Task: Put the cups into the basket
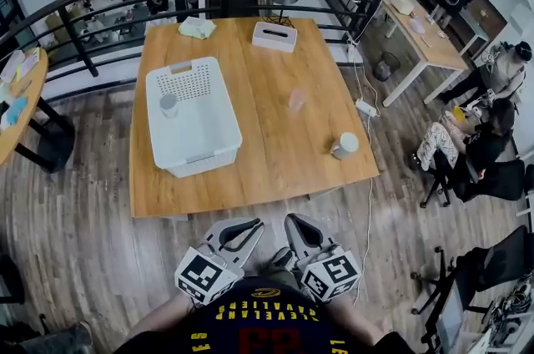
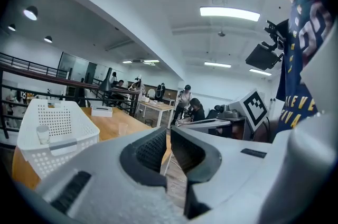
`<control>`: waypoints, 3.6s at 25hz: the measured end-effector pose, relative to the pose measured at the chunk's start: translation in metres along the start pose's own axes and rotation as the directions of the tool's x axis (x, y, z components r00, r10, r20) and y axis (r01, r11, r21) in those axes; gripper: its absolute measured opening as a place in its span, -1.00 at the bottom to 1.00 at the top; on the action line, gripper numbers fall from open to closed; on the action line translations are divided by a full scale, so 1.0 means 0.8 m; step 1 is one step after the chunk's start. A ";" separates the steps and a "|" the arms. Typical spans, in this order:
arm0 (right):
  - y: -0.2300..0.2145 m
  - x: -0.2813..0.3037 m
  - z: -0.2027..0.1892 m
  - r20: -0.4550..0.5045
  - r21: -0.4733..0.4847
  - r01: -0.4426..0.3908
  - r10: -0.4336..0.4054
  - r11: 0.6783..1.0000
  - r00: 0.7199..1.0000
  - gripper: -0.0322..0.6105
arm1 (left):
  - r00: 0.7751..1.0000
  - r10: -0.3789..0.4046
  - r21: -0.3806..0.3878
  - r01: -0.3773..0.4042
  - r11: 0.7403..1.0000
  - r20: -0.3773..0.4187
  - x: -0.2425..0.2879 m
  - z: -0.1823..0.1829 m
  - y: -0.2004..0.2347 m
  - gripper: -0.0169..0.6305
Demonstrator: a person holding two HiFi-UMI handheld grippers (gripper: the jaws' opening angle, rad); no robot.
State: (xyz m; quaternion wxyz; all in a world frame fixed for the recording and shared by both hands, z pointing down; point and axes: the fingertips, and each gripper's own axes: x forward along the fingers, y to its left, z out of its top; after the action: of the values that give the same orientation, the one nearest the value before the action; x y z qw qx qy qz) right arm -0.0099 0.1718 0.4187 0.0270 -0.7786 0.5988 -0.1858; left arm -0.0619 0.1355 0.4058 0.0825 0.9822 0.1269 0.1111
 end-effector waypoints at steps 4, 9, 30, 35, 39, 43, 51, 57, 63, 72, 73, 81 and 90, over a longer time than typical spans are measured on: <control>-0.049 -0.022 0.007 0.017 0.026 0.021 -0.021 0.999 1.000 -0.86 | 1.000 -0.016 0.007 0.016 1.000 -0.022 0.046 0.008 -0.015 -0.91; -0.116 -0.054 0.018 0.043 0.050 0.044 -0.046 0.998 0.998 -0.86 | 0.999 -0.022 -0.013 0.021 1.000 -0.038 0.110 0.013 -0.033 -0.91; -0.334 -0.149 0.007 0.011 0.128 0.172 -0.175 0.977 0.985 -0.86 | 0.974 0.009 -0.069 -0.025 0.997 -0.227 0.298 -0.045 -0.045 -0.91; -0.370 -0.140 0.004 -0.014 0.093 0.214 -0.213 0.972 0.977 -0.86 | 0.967 0.003 -0.077 -0.023 0.997 -0.254 0.326 -0.055 -0.021 -0.89; -0.401 -0.126 -0.003 -0.078 0.058 0.270 -0.265 0.961 0.961 -0.50 | 0.956 -0.031 -0.094 0.004 0.996 -0.292 0.358 -0.064 -0.004 -0.62; -0.429 -0.107 -0.007 -0.129 0.038 0.293 -0.286 0.955 0.949 -0.40 | 0.945 -0.066 -0.088 0.039 0.995 -0.322 0.392 -0.071 0.011 -0.54; -0.478 -0.044 -0.017 -0.236 -0.162 0.208 -0.242 0.965 0.941 -0.40 | 0.927 -0.076 -0.042 0.065 0.997 -0.368 0.436 -0.083 0.063 -0.54; -0.524 -0.020 -0.028 -0.337 -0.193 0.190 -0.247 0.963 0.909 -0.40 | 0.907 -0.117 -0.027 0.116 0.993 -0.404 0.454 -0.101 0.082 -0.54; -0.548 0.008 -0.044 -0.487 -0.404 -0.008 -0.208 0.915 0.849 -0.39 | 0.878 -0.155 -0.027 0.160 0.987 -0.452 0.478 -0.125 0.090 -0.54; -0.579 0.052 -0.087 -0.688 -0.504 -0.418 -0.059 0.756 0.723 -0.39 | 0.835 -0.057 0.082 0.121 0.989 -0.547 0.516 -0.154 0.093 -0.54; -0.581 0.057 -0.092 -0.702 -0.500 -0.450 -0.041 0.740 0.711 -0.38 | 0.826 -0.052 0.099 0.129 0.987 -0.561 0.518 -0.159 0.091 -0.54; -0.586 0.078 -0.123 -0.795 -0.446 -0.676 0.087 0.586 0.600 -0.38 | 0.740 -0.025 0.130 0.151 0.980 -0.672 0.548 -0.204 0.087 -0.54; -0.579 0.095 -0.133 -0.823 -0.424 -0.763 0.143 0.489 0.549 -0.38 | 0.698 0.013 0.190 0.177 0.966 -0.716 0.556 -0.228 0.098 -0.55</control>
State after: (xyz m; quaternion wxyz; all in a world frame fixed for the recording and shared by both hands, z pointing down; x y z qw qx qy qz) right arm 0.3991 0.2501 0.6598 -0.4710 -0.3721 0.7791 -0.1810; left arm 0.3325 0.2041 0.6840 -0.0894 0.8585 0.2057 0.4611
